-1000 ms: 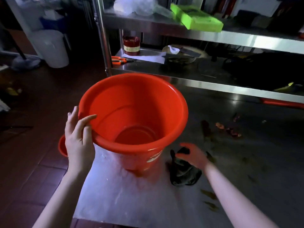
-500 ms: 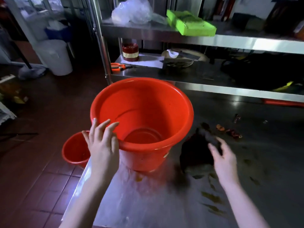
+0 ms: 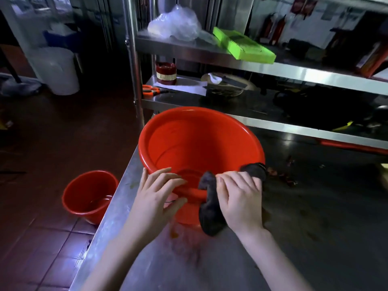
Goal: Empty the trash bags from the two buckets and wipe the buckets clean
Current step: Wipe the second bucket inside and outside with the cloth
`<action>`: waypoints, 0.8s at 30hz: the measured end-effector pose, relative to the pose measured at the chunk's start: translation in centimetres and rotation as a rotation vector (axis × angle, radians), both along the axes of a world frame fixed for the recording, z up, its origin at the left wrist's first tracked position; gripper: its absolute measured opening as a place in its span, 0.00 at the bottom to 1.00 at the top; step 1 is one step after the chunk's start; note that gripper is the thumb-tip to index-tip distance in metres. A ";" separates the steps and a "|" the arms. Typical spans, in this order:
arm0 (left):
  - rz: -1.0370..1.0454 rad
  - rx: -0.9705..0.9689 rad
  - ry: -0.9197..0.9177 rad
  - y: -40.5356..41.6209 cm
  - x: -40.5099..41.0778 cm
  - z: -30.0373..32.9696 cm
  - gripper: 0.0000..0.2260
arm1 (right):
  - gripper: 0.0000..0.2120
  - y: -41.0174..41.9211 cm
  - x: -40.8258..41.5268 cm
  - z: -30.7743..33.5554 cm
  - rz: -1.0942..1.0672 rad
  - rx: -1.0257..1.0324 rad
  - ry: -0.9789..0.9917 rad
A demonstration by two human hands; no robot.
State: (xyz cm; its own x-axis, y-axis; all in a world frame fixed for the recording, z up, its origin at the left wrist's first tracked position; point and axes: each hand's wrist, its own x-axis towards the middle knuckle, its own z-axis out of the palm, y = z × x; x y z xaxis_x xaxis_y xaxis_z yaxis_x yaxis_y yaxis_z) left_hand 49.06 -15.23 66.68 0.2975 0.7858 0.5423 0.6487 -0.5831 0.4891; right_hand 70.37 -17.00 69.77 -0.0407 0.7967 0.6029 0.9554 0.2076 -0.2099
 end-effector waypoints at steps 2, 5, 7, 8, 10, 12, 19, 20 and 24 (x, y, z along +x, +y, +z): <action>0.006 0.011 -0.036 0.5 0.2 -0.7 0.13 | 0.13 -0.3 -0.7 -0.1 -0.067 -0.002 0.030; 0.041 0.047 -0.088 0.6 0.9 -0.6 0.13 | 0.16 -0.5 -3.7 0.2 -0.023 -0.051 -0.017; 0.049 0.053 -0.124 0.5 1.0 -0.6 0.14 | 0.17 -0.5 -6.0 -0.4 0.006 -0.070 -0.051; 0.043 0.052 -0.132 0.6 0.9 -0.7 0.14 | 0.17 -0.3 -6.6 -0.6 -0.003 -0.054 -0.057; 0.014 0.036 -0.114 0.9 0.5 -0.6 0.13 | 0.16 0.3 -5.7 -0.8 0.049 0.005 -0.065; -0.031 0.005 -0.093 1.4 -0.1 -0.4 0.13 | 0.17 0.9 -2.2 -0.5 0.159 0.019 -0.102; -0.064 -0.008 -0.083 1.7 -0.7 -0.5 0.11 | 0.21 3.4 4.9 0.1 0.032 -0.040 0.042; -0.063 -0.013 -0.097 1.7 -0.5 -0.5 0.11 | 0.19 2.9 3.1 -0.2 -0.018 0.017 0.042; -0.039 0.008 -0.103 1.3 -0.3 -0.7 0.11 | 0.16 0.9 -6.3 -1.1 -0.186 0.053 -0.026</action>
State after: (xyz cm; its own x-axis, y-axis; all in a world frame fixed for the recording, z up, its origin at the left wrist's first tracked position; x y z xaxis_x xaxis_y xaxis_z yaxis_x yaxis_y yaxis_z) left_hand 48.73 -13.89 66.03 0.2698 0.7704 0.5777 0.5722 -0.6108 0.5473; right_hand 64.05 -16.15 68.66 0.0886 0.7591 0.6449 0.9833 0.0368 -0.1784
